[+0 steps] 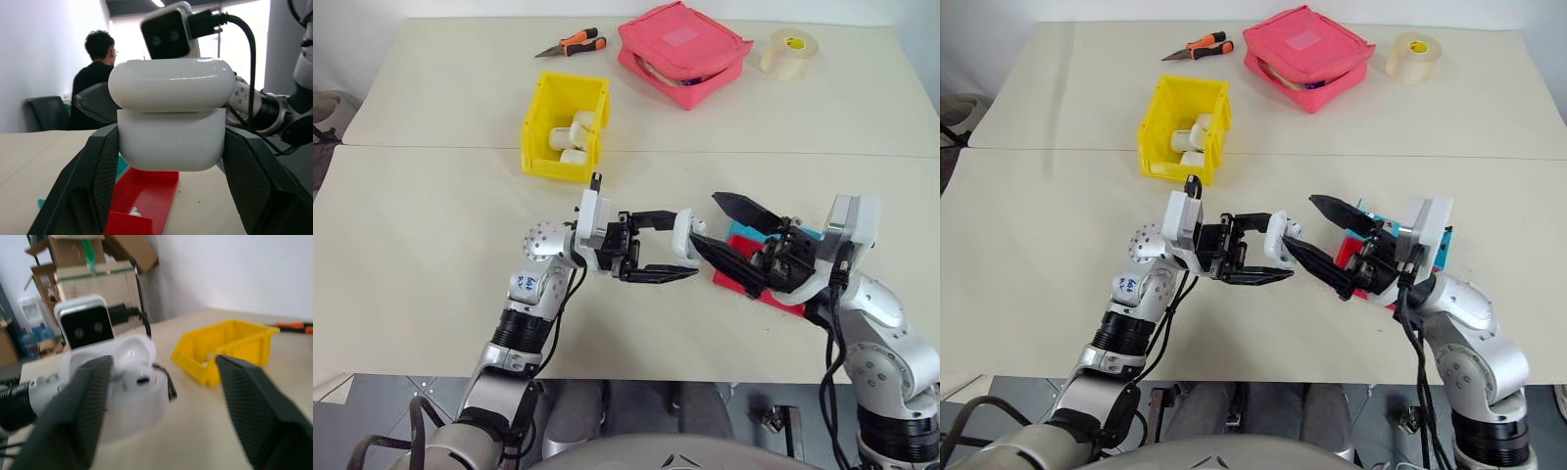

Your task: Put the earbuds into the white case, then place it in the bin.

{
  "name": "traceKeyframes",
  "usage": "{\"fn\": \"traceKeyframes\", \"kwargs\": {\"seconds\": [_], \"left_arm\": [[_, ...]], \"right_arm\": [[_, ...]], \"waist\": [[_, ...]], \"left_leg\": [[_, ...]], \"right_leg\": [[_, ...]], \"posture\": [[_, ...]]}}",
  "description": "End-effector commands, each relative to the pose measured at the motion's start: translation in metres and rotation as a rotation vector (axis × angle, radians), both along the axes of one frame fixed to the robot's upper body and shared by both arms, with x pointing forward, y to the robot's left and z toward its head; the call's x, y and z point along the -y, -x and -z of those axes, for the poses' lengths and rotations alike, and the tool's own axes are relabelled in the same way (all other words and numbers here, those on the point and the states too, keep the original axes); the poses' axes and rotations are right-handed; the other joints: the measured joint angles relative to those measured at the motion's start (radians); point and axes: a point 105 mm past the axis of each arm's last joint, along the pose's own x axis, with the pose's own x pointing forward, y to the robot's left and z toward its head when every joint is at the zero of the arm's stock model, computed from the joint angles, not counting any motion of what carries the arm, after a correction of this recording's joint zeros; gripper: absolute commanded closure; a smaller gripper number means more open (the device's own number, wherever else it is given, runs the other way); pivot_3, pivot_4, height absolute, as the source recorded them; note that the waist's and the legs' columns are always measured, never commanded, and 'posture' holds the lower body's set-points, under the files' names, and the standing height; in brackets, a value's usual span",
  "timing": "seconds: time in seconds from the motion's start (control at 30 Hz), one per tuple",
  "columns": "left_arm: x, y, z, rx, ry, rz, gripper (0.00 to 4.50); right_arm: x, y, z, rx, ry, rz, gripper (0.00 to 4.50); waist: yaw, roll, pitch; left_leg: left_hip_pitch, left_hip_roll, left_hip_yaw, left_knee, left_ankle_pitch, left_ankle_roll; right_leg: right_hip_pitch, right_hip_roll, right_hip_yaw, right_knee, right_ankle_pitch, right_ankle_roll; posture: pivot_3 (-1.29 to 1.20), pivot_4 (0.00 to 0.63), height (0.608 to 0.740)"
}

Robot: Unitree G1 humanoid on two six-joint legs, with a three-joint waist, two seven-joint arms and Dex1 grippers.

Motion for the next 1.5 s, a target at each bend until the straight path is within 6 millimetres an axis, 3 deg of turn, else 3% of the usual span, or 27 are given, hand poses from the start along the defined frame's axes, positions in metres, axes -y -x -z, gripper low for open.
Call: {"fn": "traceKeyframes", "kwargs": {"seconds": [0.03,0.2,0.43,0.53,0.7,0.8,1.0,1.13,1.27,1.5], "left_arm": [[-0.005,-0.002,-0.004,0.037,0.016,-0.028,1.71],[-0.012,-0.009,0.003,0.058,-0.016,-0.081,1.71],[-0.020,-0.014,0.014,0.094,-0.044,-0.153,1.71],[-0.022,-0.015,0.015,0.095,-0.037,-0.176,1.71],[-0.025,-0.018,0.014,0.098,-0.034,-0.208,1.71],[-0.027,-0.017,0.016,0.097,-0.033,-0.217,1.71],[-0.024,-0.015,0.015,0.102,-0.026,-0.216,1.71],[-0.024,-0.014,0.015,0.103,-0.029,-0.212,1.71],[-0.021,-0.012,0.014,0.108,-0.028,-0.204,1.71],[-0.020,-0.006,0.015,0.109,-0.024,-0.200,1.71]], "right_arm": [[0.018,0.008,-0.015,0.055,0.022,0.050,0.02],[0.059,0.012,-0.013,0.065,0.113,0.196,0.02],[0.121,0.022,0.020,0.043,0.299,0.390,0.02],[0.133,0.025,0.031,0.039,0.364,0.408,0.02],[0.134,0.019,0.030,0.062,0.373,0.417,0.02],[0.125,0.009,0.025,0.055,0.406,0.369,0.02],[0.130,-0.031,0.023,-0.209,0.635,0.398,0.02],[0.127,-0.042,0.023,-0.314,0.767,0.323,0.02],[0.134,-0.065,0.020,-0.391,0.806,0.363,0.02],[0.152,-0.085,0.028,-0.482,0.902,0.387,0.02]], "waist": [[-0.001,0.000,0.000],[0.001,0.000,0.000],[0.001,0.000,0.000],[-0.001,0.000,0.000],[-0.002,0.000,0.000],[-0.002,0.000,0.000],[-0.002,0.000,0.000],[0.001,0.000,0.000],[-0.002,0.000,0.001],[-0.003,0.000,0.001]], "left_leg": [[0.000,0.000,0.000,0.000,0.000,0.000],[0.000,0.000,0.001,0.000,0.000,0.000],[0.001,0.000,0.002,0.000,-0.001,0.001],[0.001,0.000,0.002,0.000,-0.001,0.001],[0.002,0.001,0.001,0.000,0.000,0.001],[0.002,0.001,0.001,0.000,0.000,0.001],[0.002,0.001,-0.001,0.000,0.000,0.001],[0.000,0.001,-0.002,0.000,-0.001,0.001],[-0.001,0.000,-0.002,0.000,-0.001,0.001],[-0.002,0.000,-0.001,0.000,-0.001,0.001]], "right_leg": [[0.000,0.000,0.000,0.000,0.000,0.000],[0.000,0.000,0.000,0.000,0.000,0.000],[0.001,0.000,0.000,0.000,0.000,0.000],[0.001,0.000,0.001,0.000,0.000,0.000],[0.001,0.000,0.001,0.000,0.000,0.000],[0.001,0.000,0.002,0.000,0.000,0.000],[0.000,-0.001,0.002,0.000,0.000,0.000],[0.000,-0.001,0.001,-0.001,0.000,0.000],[0.000,-0.002,0.000,-0.002,0.000,0.000],[-0.001,-0.002,0.000,-0.002,0.000,0.000]], "posture": [[0.00,0.150,0.740],[0.00,0.150,0.740],[0.00,0.150,0.740],[0.00,0.150,0.740],[0.00,0.150,0.740],[0.00,0.150,0.740],[0.00,0.150,0.740],[0.00,0.150,0.740],[0.00,0.150,0.740],[0.00,0.150,0.740]]}}
